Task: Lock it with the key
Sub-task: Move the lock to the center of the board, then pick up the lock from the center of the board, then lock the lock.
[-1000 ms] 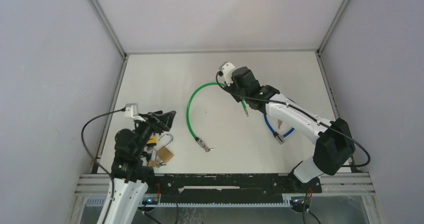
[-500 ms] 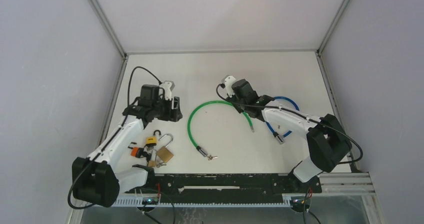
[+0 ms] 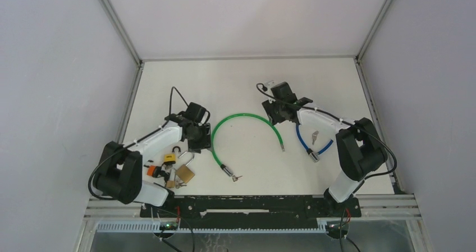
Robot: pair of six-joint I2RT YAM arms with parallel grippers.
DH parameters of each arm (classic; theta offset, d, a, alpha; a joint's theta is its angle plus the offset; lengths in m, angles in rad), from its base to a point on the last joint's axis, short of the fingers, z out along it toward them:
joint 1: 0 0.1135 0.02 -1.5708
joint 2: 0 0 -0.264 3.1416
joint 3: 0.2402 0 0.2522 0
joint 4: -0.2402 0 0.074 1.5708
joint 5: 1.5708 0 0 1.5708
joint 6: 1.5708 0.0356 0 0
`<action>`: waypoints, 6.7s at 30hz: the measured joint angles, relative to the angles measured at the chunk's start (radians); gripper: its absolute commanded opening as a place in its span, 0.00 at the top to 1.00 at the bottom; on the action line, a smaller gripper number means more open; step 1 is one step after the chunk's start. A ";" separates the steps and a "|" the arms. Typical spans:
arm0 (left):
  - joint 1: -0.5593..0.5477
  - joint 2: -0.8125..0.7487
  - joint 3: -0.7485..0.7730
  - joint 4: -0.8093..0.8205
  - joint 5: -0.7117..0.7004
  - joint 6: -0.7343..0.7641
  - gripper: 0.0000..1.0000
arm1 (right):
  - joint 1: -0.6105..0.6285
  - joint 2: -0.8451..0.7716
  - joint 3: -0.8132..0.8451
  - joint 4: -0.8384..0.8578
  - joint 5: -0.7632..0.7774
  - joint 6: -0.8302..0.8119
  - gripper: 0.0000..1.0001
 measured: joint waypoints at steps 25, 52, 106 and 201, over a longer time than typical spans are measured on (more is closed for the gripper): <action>0.008 0.069 0.068 0.093 0.084 -0.010 0.38 | 0.044 0.222 0.121 -0.183 0.004 0.012 1.00; 0.088 0.195 0.122 0.253 0.269 0.727 0.23 | 0.284 -0.140 -0.284 0.318 0.230 -0.059 1.00; 0.070 -0.463 0.147 0.195 0.434 0.783 0.28 | -0.016 -0.601 -0.263 0.226 -0.669 0.157 1.00; 0.016 -1.056 -0.422 1.213 0.369 -0.338 1.00 | 0.512 -0.383 0.192 0.576 -0.357 0.171 1.00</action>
